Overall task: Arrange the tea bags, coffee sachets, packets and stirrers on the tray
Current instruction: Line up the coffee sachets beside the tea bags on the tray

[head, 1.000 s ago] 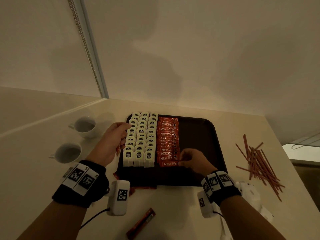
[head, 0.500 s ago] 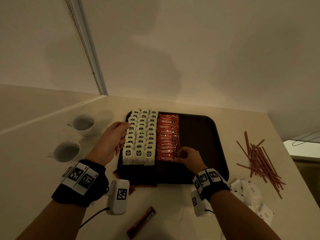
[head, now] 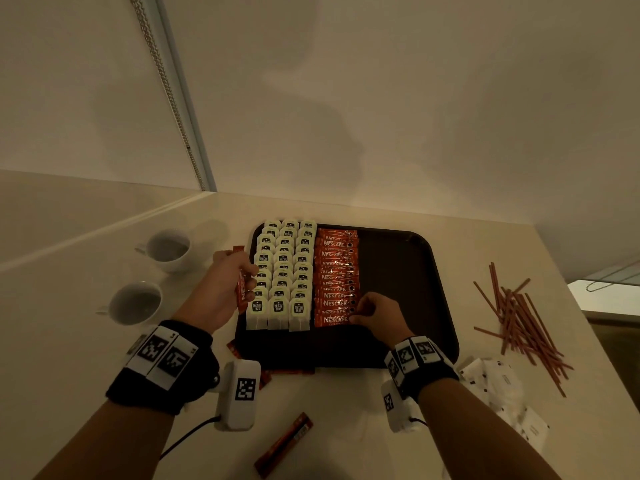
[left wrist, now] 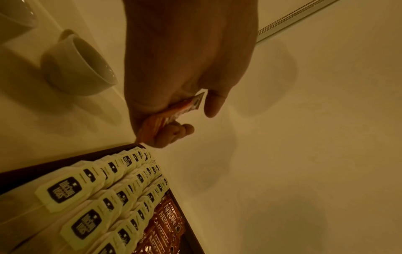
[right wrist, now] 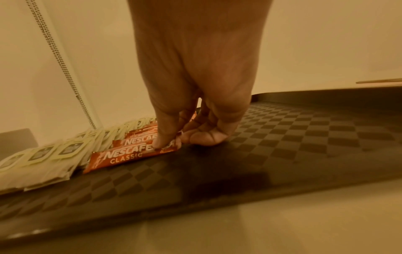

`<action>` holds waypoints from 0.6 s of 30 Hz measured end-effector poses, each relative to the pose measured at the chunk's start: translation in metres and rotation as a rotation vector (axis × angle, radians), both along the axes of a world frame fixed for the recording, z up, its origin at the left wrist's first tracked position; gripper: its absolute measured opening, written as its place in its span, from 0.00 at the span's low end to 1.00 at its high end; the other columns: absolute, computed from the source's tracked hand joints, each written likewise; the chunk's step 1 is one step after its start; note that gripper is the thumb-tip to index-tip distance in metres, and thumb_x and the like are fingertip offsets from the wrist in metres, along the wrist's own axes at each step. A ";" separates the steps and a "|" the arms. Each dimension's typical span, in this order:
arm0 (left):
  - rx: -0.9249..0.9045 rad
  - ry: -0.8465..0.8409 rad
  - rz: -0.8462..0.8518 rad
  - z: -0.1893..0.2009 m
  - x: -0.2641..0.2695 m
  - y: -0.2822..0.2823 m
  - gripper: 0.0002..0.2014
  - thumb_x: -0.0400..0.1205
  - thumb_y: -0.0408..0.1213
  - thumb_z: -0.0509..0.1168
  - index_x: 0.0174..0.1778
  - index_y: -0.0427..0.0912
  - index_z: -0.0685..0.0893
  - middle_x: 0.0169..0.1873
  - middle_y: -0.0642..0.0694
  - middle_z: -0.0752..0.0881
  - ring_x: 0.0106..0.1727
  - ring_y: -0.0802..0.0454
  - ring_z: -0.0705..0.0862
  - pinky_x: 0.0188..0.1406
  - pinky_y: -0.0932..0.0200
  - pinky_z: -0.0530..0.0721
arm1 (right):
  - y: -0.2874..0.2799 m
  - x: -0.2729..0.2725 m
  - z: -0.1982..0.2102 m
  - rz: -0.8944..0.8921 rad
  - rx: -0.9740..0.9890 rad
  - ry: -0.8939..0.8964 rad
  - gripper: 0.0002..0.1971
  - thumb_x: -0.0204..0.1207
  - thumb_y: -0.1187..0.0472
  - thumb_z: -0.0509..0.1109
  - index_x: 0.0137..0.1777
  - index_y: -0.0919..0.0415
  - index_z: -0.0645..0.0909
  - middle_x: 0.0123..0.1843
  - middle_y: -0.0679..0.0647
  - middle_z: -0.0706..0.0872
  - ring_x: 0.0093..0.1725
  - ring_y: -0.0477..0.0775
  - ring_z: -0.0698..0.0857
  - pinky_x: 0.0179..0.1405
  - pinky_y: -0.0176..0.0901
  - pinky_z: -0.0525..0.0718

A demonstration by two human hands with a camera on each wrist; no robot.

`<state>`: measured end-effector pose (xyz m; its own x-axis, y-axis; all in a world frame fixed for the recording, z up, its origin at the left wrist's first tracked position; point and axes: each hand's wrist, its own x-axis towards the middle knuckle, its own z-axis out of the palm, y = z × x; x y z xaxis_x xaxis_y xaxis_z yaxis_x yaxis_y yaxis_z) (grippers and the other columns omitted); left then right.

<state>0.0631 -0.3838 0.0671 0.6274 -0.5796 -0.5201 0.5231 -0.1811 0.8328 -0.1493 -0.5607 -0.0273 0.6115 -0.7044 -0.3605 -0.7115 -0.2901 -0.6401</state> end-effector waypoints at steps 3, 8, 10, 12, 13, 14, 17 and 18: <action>-0.045 0.132 -0.005 0.005 -0.005 -0.001 0.08 0.78 0.23 0.50 0.39 0.41 0.67 0.35 0.42 0.75 0.29 0.50 0.74 0.22 0.61 0.74 | 0.000 0.000 -0.002 -0.004 0.001 0.004 0.10 0.70 0.63 0.77 0.42 0.54 0.77 0.50 0.49 0.82 0.52 0.47 0.80 0.56 0.41 0.79; -0.090 0.170 -0.124 0.007 -0.006 0.001 0.04 0.84 0.30 0.56 0.51 0.38 0.75 0.38 0.40 0.82 0.33 0.47 0.85 0.29 0.57 0.86 | -0.003 -0.001 -0.002 -0.025 -0.001 -0.016 0.10 0.69 0.61 0.78 0.44 0.58 0.78 0.48 0.49 0.82 0.49 0.47 0.81 0.50 0.37 0.80; -0.044 0.049 -0.211 0.008 -0.006 0.000 0.04 0.84 0.32 0.61 0.52 0.41 0.79 0.38 0.42 0.85 0.35 0.47 0.87 0.34 0.53 0.86 | -0.004 0.003 0.005 -0.023 0.010 -0.074 0.10 0.71 0.57 0.77 0.46 0.60 0.80 0.48 0.49 0.83 0.48 0.46 0.82 0.46 0.34 0.80; 0.026 -0.125 -0.329 0.011 -0.008 -0.002 0.03 0.82 0.33 0.66 0.50 0.43 0.82 0.37 0.45 0.89 0.33 0.49 0.86 0.33 0.57 0.84 | -0.002 0.012 0.023 -0.020 0.072 -0.183 0.09 0.74 0.54 0.73 0.47 0.57 0.80 0.50 0.49 0.84 0.50 0.47 0.84 0.50 0.41 0.85; 0.048 -0.200 -0.374 0.013 -0.010 -0.004 0.04 0.80 0.33 0.68 0.50 0.42 0.84 0.38 0.45 0.90 0.32 0.51 0.86 0.31 0.60 0.83 | 0.001 0.017 0.036 -0.004 0.115 -0.247 0.08 0.75 0.52 0.71 0.47 0.55 0.80 0.51 0.49 0.84 0.51 0.48 0.85 0.52 0.45 0.86; 0.056 -0.265 -0.403 0.014 -0.012 -0.006 0.04 0.79 0.33 0.69 0.49 0.42 0.86 0.38 0.45 0.90 0.31 0.52 0.85 0.28 0.64 0.81 | 0.004 0.023 0.050 0.025 0.153 -0.308 0.08 0.77 0.49 0.69 0.49 0.52 0.80 0.52 0.50 0.85 0.51 0.50 0.85 0.52 0.46 0.86; 0.085 -0.472 -0.453 0.016 -0.020 -0.013 0.05 0.76 0.33 0.73 0.45 0.45 0.90 0.34 0.45 0.89 0.29 0.56 0.83 0.25 0.69 0.76 | 0.021 0.040 0.090 0.116 0.341 -0.519 0.10 0.80 0.52 0.64 0.57 0.51 0.81 0.51 0.55 0.85 0.47 0.49 0.85 0.47 0.39 0.85; 0.098 -0.524 -0.462 0.016 -0.022 -0.014 0.05 0.75 0.35 0.74 0.45 0.46 0.90 0.34 0.45 0.89 0.30 0.58 0.82 0.27 0.67 0.77 | 0.026 0.045 0.099 0.142 0.399 -0.581 0.09 0.80 0.55 0.65 0.58 0.51 0.81 0.49 0.55 0.85 0.45 0.49 0.85 0.47 0.40 0.84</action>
